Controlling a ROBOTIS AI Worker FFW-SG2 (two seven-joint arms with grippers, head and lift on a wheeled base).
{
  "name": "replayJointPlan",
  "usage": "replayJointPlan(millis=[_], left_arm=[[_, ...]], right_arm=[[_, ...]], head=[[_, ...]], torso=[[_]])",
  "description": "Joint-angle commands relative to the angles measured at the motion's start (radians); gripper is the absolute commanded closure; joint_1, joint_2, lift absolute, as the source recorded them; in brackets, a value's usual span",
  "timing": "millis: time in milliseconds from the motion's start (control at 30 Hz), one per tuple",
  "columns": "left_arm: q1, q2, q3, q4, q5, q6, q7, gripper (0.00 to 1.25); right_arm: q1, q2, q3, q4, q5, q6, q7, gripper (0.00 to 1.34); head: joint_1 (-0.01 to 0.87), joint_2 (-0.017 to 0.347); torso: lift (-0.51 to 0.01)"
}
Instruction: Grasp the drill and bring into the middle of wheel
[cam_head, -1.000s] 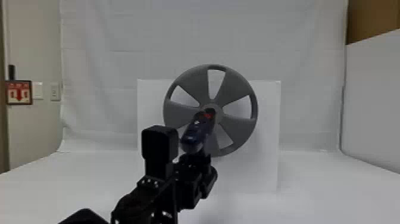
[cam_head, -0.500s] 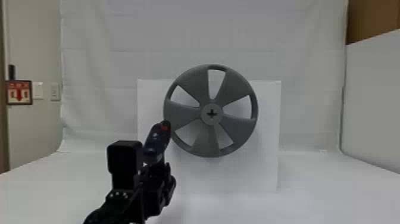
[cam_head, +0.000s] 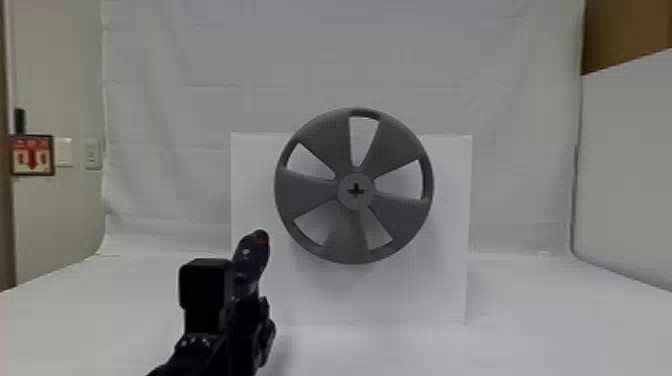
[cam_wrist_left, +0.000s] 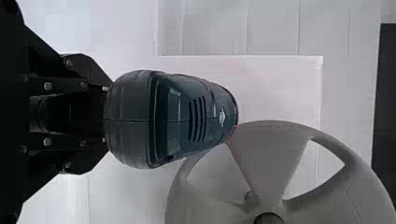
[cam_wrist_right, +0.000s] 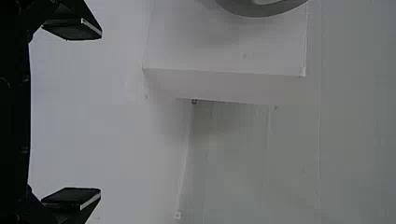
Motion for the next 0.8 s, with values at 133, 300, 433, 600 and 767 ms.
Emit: replayJointPlan(millis=[133,300,433,600,767], left_arm=[[0.008,-0.002,0.004,0.033,0.005,-0.031,0.0,1.19],[0.011,-0.002,0.006,0.045,0.006,-0.037,-0.001,1.19],[0.012,-0.002,0.006,0.055,0.006,-0.042,0.0,1.19],[0.014,-0.002,0.007,0.067,0.005,-0.048,-0.001,1.19],[0.017,-0.002,0.007,0.081,0.005,-0.055,-0.001,1.19]], right_arm=[[0.0,0.003,0.002,0.0,0.002,0.0,0.001,0.12],[0.0,0.006,0.003,0.002,0.005,-0.002,0.001,0.13],[0.0,0.006,0.003,0.002,0.005,-0.002,0.0,0.12],[0.0,0.008,0.005,0.002,0.006,-0.002,0.0,0.12],[0.0,0.008,0.006,0.002,0.006,-0.002,0.0,0.12]], head=[[0.054,0.031],[0.054,0.031],[0.054,0.031],[0.054,0.031],[0.054,0.031]], torso=[[-0.403],[-0.403],[-0.403],[-0.403],[-0.403]])
